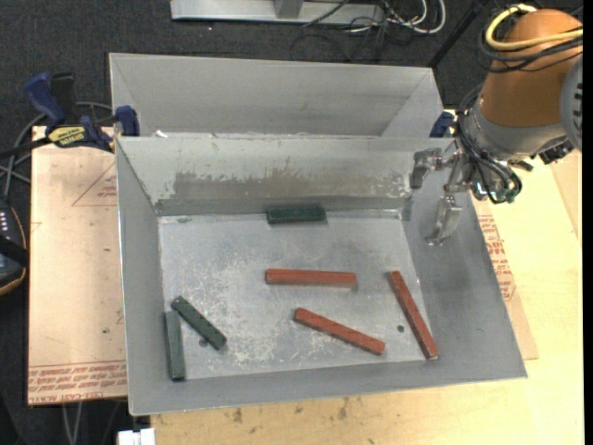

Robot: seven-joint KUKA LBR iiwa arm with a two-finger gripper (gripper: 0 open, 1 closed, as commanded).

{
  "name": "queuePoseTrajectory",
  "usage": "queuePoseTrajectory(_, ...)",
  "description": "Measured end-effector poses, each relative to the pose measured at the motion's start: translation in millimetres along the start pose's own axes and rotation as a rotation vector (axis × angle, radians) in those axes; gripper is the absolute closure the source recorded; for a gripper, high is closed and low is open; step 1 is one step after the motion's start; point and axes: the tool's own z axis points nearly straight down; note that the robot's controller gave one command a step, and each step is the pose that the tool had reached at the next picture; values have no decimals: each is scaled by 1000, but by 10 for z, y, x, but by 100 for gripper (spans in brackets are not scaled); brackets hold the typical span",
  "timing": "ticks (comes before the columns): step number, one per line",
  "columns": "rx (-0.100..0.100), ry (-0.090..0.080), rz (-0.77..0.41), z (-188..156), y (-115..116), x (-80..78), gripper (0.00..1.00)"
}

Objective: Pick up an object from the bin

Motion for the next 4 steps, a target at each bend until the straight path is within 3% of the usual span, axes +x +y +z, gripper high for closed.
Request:
queuePoseTrajectory(1, -2, 2, -115, 1007, 325, 437, 0)
queuePoseTrajectory(2, -4, 0, -166, 1300, 999, 820, 0)
queuePoseTrajectory(3, 0, -9, -120, 1366, 1248, 1443, 0)
queuePoseTrajectory(4, -4, -10, -39, 1079, 2038, 1445, 0)
